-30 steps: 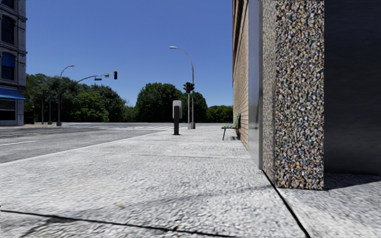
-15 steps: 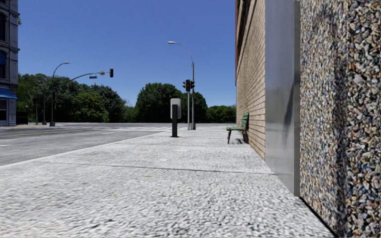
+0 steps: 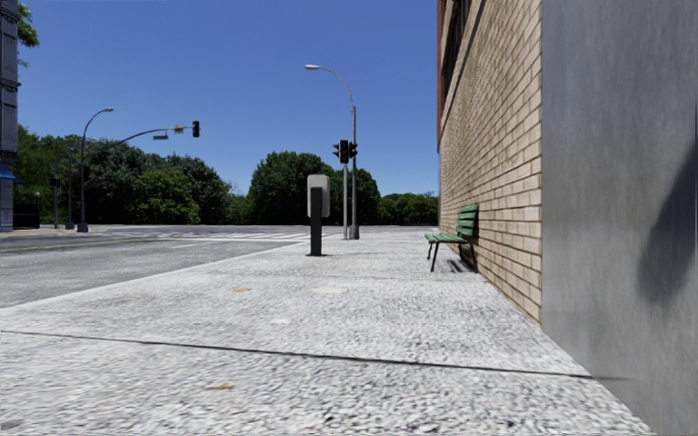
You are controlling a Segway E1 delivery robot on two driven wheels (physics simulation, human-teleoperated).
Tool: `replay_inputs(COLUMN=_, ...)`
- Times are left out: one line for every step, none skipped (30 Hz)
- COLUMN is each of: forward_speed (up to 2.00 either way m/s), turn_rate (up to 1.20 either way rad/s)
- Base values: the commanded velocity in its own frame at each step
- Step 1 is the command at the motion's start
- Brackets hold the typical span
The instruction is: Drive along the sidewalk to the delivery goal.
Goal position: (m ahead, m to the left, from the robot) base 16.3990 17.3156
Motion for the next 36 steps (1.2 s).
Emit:
replay_inputs(forward_speed=2.00, turn_rate=0.00)
replay_inputs(forward_speed=2.00, turn_rate=0.00)
replay_inputs(forward_speed=2.00, turn_rate=0.00)
replay_inputs(forward_speed=2.00, turn_rate=0.00)
replay_inputs(forward_speed=2.00, turn_rate=0.00)
replay_inputs(forward_speed=2.00, turn_rate=0.00)
replay_inputs(forward_speed=2.00, turn_rate=0.00)
replay_inputs(forward_speed=2.00, turn_rate=0.00)
replay_inputs(forward_speed=2.00, turn_rate=0.00)
replay_inputs(forward_speed=2.00, turn_rate=0.00)
replay_inputs(forward_speed=2.00, turn_rate=0.00)
replay_inputs(forward_speed=2.00, turn_rate=0.00)
replay_inputs(forward_speed=2.00, turn_rate=0.00)
replay_inputs(forward_speed=2.00, turn_rate=0.00)
replay_inputs(forward_speed=2.00, turn_rate=0.00)
replay_inputs(forward_speed=2.00, turn_rate=0.00)
replay_inputs(forward_speed=2.00, turn_rate=0.00)
replay_inputs(forward_speed=2.00, turn_rate=0.00)
replay_inputs(forward_speed=2.00, turn_rate=0.00)
replay_inputs(forward_speed=2.00, turn_rate=0.00)
replay_inputs(forward_speed=2.00, turn_rate=0.00)
replay_inputs(forward_speed=2.00, turn_rate=0.00)
replay_inputs(forward_speed=2.00, turn_rate=0.00)
replay_inputs(forward_speed=2.00, turn_rate=0.00)
replay_inputs(forward_speed=2.00, turn_rate=0.00)
replay_inputs(forward_speed=2.00, turn_rate=0.00)
replay_inputs(forward_speed=2.00, turn_rate=0.00)
replay_inputs(forward_speed=2.00, turn_rate=0.00)
replay_inputs(forward_speed=2.00, turn_rate=0.00)
replay_inputs(forward_speed=2.00, turn_rate=0.00)
replay_inputs(forward_speed=2.00, turn_rate=0.00)
replay_inputs(forward_speed=2.00, turn_rate=0.00)
replay_inputs(forward_speed=2.00, turn_rate=0.00)
replay_inputs(forward_speed=2.00, turn_rate=0.00)
replay_inputs(forward_speed=2.00, turn_rate=0.00)
replay_inputs(forward_speed=2.00, turn_rate=0.00)
